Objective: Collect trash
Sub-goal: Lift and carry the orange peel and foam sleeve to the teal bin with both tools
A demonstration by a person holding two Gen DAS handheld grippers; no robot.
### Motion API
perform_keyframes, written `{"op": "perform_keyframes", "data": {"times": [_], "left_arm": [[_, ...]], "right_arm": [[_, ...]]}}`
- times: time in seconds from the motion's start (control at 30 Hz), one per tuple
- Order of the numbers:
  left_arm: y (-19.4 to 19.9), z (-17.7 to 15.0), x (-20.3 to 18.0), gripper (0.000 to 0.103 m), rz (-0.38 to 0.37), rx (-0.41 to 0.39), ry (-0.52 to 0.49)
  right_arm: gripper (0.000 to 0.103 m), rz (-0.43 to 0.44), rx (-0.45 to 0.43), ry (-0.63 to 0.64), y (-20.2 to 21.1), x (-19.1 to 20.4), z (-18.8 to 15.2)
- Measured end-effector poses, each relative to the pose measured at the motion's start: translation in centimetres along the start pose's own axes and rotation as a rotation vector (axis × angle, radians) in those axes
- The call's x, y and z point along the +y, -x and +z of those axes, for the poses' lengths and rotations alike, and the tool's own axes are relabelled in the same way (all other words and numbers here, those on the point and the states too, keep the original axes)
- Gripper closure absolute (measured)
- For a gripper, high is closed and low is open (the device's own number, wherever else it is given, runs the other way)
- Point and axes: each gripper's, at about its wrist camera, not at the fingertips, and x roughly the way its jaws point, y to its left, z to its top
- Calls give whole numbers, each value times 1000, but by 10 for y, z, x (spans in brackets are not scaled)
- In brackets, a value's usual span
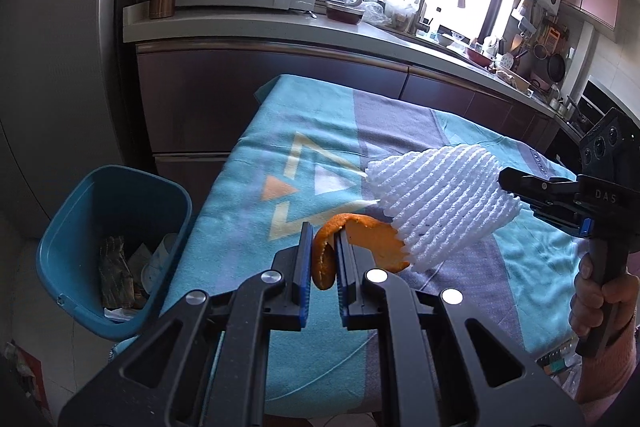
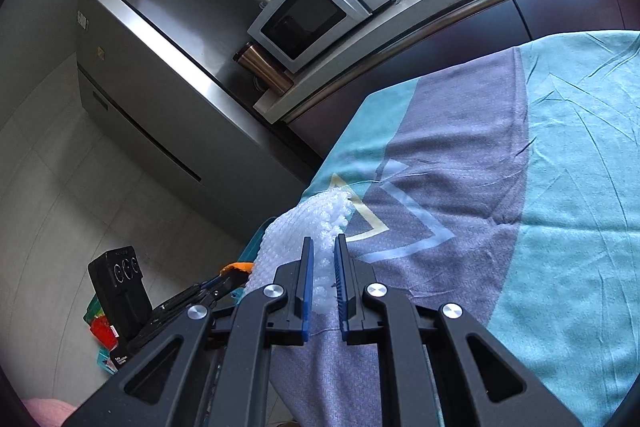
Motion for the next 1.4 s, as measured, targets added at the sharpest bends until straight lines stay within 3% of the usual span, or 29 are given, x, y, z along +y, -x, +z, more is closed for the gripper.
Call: {"op": "perform_keyframes", "data": {"times": [1.4], "left_arm": [[51, -6, 109, 92, 194, -86, 154]], "right_arm": [[94, 123, 125, 83, -102, 70, 24]]}}
